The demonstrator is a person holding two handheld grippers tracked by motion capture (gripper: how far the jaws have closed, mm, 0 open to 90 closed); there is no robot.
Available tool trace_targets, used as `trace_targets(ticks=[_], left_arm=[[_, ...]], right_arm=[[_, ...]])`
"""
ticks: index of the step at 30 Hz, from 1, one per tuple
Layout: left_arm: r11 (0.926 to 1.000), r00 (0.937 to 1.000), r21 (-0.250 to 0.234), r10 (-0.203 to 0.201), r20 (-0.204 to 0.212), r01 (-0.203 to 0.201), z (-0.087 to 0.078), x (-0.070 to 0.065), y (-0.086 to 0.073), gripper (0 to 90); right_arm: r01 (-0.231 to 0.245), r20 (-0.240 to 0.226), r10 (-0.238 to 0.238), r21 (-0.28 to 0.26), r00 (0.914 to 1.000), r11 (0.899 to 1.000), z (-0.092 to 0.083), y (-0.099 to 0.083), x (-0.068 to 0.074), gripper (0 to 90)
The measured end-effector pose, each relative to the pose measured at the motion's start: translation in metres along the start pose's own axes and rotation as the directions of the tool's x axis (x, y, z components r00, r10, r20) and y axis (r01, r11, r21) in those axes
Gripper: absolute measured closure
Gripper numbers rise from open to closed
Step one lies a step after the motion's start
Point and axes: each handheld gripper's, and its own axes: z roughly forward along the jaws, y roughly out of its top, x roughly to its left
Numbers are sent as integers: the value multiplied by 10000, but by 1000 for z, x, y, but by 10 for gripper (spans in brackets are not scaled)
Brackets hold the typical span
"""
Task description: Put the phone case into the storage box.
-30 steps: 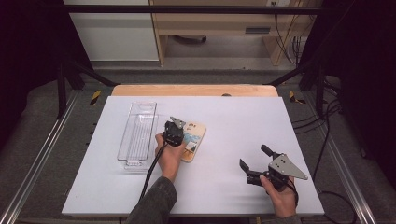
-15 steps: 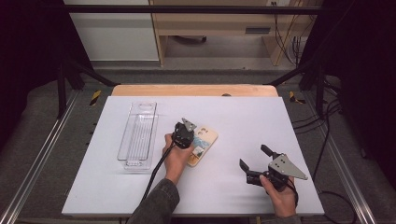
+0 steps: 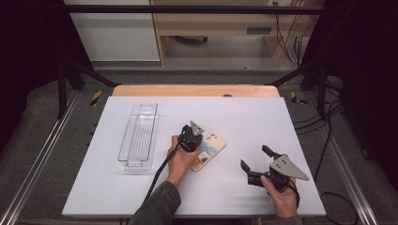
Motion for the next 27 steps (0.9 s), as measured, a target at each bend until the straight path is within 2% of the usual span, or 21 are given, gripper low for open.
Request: trace_targets(ticks=[3,9,16,21,27], left_arm=[[9997,9994,-63,249,247,-247,0,-5,1,899],[9993,9984,-98,362,431,-358,0,-10,1,899],[9995,9985,-74,298,459,-295,-1,-9,1,898],[9995,9993,-253,178,335,-170,-5,-6,3,898],[9971,9994,-764,61,341,-35,-18,-2,6,863]], right_arm=[[6,1,-6,6,10000,10000,0,0,0,47],[25,-18,-25,29,10000,10000,0,0,1,47],[8,-14,-8,20,10000,10000,1,0,0,47],[1,2,-1,3,10000,10000,0,0,0,47],[23,10,-23,12,10000,10000,0,0,0,47]])
